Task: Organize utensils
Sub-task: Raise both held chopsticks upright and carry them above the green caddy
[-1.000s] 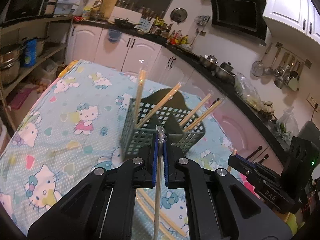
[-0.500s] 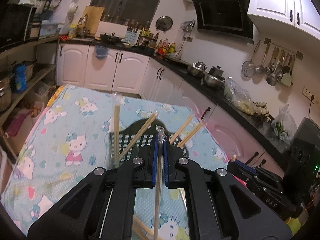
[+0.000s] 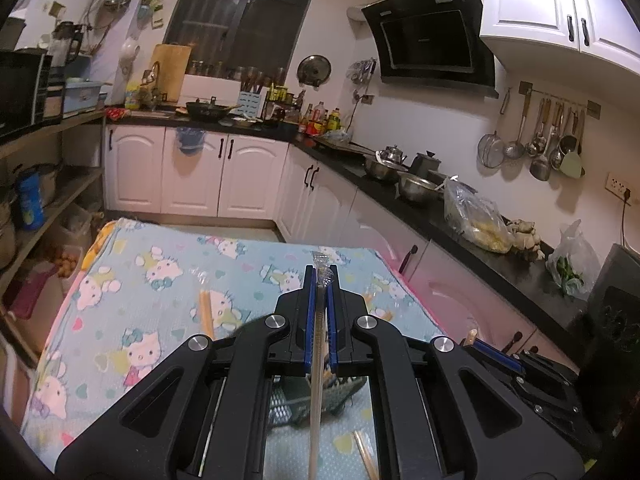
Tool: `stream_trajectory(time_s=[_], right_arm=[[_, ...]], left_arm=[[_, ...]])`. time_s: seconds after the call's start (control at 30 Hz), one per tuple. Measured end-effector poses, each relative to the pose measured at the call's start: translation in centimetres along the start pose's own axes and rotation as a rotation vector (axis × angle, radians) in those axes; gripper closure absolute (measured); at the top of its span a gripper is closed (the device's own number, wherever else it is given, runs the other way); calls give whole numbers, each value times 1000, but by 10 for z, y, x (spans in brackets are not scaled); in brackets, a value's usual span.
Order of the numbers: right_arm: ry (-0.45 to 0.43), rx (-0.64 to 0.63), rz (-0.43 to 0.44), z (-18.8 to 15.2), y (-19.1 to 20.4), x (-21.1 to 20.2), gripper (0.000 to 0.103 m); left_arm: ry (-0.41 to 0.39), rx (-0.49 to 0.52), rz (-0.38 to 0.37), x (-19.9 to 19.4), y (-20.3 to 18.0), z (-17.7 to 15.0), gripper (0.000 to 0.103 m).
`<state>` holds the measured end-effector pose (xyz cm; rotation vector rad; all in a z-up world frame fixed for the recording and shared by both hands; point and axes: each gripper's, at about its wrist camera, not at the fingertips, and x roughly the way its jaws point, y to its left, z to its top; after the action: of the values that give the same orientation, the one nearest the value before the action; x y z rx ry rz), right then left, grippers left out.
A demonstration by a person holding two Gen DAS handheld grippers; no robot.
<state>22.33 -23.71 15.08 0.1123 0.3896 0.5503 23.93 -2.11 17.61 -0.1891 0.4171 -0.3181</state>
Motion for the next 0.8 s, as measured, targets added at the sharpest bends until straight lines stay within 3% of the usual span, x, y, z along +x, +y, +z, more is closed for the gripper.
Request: stream_trajectory(time_s=[0.8], right_arm=[[-125, -43, -12, 59, 2, 38, 92]], left_arm=[[-126, 38, 49, 34, 4, 41, 102]])
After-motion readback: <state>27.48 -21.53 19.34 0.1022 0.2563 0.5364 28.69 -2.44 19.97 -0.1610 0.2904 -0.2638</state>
